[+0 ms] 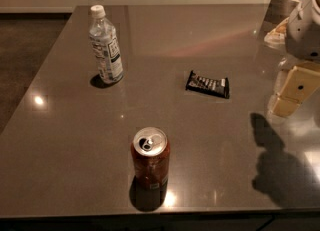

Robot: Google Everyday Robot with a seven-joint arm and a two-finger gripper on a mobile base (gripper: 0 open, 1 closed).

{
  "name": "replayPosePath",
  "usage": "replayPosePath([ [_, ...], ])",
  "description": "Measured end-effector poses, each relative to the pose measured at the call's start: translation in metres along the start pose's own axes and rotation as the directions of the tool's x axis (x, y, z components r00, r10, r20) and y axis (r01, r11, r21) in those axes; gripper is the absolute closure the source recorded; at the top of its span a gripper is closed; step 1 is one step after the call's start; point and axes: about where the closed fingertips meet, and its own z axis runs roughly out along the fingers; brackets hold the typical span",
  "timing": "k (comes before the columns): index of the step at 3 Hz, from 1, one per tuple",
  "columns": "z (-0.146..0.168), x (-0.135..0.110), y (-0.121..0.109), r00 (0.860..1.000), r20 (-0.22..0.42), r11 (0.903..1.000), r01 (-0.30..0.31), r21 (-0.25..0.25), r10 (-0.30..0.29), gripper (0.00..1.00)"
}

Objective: Move rxbar chocolate near coke can

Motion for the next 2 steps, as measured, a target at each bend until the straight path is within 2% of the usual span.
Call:
replayPosePath([
  [2, 0.0074, -0.0095, -0.0040, 1.000, 0.021, 0.9998, 0.008, -0.017, -0.008, 0.00],
])
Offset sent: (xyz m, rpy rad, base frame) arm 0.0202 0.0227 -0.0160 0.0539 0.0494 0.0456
